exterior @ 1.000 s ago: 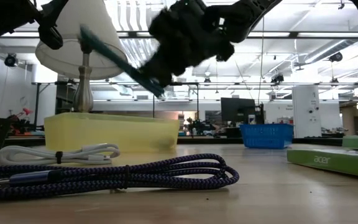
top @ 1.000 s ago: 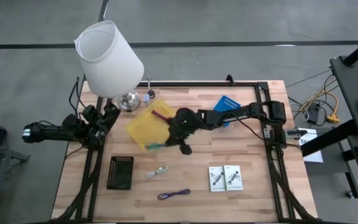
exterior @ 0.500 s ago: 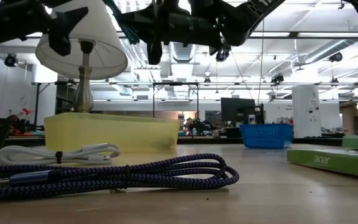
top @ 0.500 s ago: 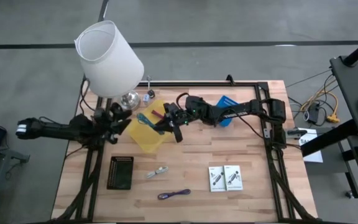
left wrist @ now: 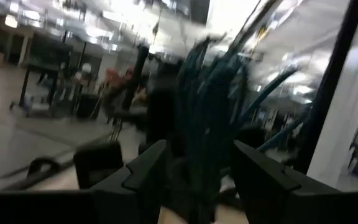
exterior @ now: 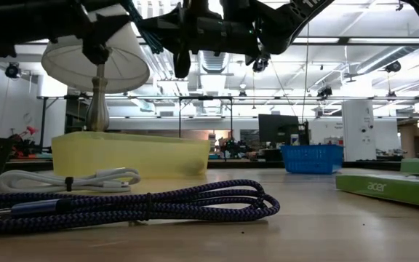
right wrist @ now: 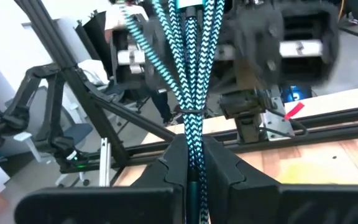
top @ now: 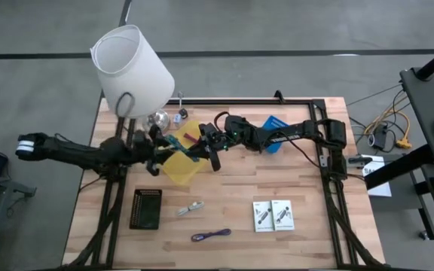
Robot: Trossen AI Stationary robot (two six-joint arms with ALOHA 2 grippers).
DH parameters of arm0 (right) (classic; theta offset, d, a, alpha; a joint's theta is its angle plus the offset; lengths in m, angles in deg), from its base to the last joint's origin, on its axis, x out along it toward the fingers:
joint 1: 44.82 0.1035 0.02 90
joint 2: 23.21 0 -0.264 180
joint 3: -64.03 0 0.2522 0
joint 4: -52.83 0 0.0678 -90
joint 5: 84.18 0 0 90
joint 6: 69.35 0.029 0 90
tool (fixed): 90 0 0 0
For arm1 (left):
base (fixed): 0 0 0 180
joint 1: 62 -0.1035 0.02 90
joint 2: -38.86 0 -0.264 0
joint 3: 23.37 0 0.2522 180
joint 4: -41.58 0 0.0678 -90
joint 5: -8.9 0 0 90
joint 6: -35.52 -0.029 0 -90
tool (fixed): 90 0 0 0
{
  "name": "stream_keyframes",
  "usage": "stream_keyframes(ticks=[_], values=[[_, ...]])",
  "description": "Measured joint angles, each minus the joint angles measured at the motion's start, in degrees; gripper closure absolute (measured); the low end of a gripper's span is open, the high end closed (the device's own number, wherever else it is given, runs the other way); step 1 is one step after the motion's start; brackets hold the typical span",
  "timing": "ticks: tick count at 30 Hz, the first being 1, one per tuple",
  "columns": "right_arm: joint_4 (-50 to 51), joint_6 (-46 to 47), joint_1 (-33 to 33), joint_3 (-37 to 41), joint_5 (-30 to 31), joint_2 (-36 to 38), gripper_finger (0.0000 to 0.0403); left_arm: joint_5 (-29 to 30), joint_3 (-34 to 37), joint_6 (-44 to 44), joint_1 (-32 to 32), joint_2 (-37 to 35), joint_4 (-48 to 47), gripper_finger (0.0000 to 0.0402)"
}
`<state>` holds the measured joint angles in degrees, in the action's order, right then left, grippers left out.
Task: Pick and place items into bin
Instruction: Put the light blue charger cable into the yellow bin
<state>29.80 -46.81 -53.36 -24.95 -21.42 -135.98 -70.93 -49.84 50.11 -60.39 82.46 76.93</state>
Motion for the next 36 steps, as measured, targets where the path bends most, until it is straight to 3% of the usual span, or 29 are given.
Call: stream_keyframes(ticks=[15, 19, 26, 36], values=[[0.2, 0.2, 0.0, -0.1, 0.2, 0.0, 0.0387, 0.0, -1.0, 0.0, 0.0, 9.6, 11.1, 0.0246], [0.2, 0.2, 0.0, -0.1, 0.2, -0.1, 0.0387, 0.4, -1.0, 0.0, 0.0, 10.4, 11.9, 0.0279], [0.1, 0.2, 0.0, -0.1, 0.4, -0.1, 0.0377, 0.4, -1.0, -0.2, 0.0, 9.8, 11.9, 0.0383], [9.0, 0.5, -0.1, -0.2, -3.4, 0.1, 0.0332, 2.0, -0.8, 1.5, -0.1, 9.2, 10.7, 0.0396]])
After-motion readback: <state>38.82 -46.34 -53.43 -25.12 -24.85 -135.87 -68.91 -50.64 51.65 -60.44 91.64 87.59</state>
